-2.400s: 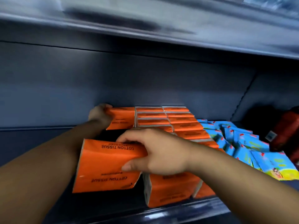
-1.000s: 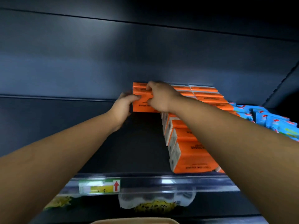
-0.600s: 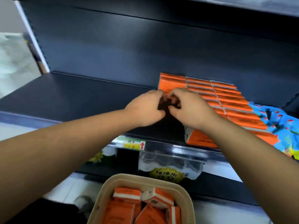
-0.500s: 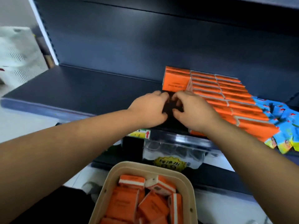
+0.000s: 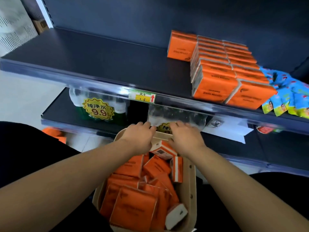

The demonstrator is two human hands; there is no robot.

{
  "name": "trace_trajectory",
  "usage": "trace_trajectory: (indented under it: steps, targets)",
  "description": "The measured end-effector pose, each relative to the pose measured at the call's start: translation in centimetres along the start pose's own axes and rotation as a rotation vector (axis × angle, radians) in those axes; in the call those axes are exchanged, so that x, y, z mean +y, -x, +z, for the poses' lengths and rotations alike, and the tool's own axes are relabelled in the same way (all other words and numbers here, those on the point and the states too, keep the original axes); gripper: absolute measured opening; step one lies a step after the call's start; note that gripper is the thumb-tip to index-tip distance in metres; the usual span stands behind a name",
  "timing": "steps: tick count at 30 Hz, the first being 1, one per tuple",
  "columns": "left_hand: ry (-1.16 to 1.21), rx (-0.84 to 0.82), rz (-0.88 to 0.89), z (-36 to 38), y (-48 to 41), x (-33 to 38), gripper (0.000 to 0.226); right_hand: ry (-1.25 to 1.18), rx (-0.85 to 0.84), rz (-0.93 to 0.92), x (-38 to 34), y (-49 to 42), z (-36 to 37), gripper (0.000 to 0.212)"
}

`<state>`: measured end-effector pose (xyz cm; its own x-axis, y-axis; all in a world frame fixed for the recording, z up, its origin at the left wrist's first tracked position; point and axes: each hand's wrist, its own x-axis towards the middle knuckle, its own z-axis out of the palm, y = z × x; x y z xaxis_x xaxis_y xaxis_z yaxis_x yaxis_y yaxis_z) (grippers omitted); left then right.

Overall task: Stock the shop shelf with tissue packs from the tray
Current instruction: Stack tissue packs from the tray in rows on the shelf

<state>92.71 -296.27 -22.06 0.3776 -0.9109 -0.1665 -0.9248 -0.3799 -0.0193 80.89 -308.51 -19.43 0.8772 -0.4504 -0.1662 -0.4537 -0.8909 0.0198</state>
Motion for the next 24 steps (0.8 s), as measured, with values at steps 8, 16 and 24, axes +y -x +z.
trace_trajectory:
  steps: [8, 16, 24]
  targets:
    - [-0.002, -0.326, -0.031, 8.1, 1.2, -1.9, 0.051, -0.05, -0.302, 0.084, 0.0, 1.4, 9.7, 0.047]
    - [0.059, -0.444, -0.071, 12.3, 1.1, -3.5, 0.056, 0.008, -0.559, 0.055, -0.5, 2.7, 14.5, 0.034]
    - [0.045, -0.471, -0.1, 15.0, 0.5, -3.2, 0.059, -0.245, -0.749, 0.286, -0.4, 3.6, 17.5, 0.038]
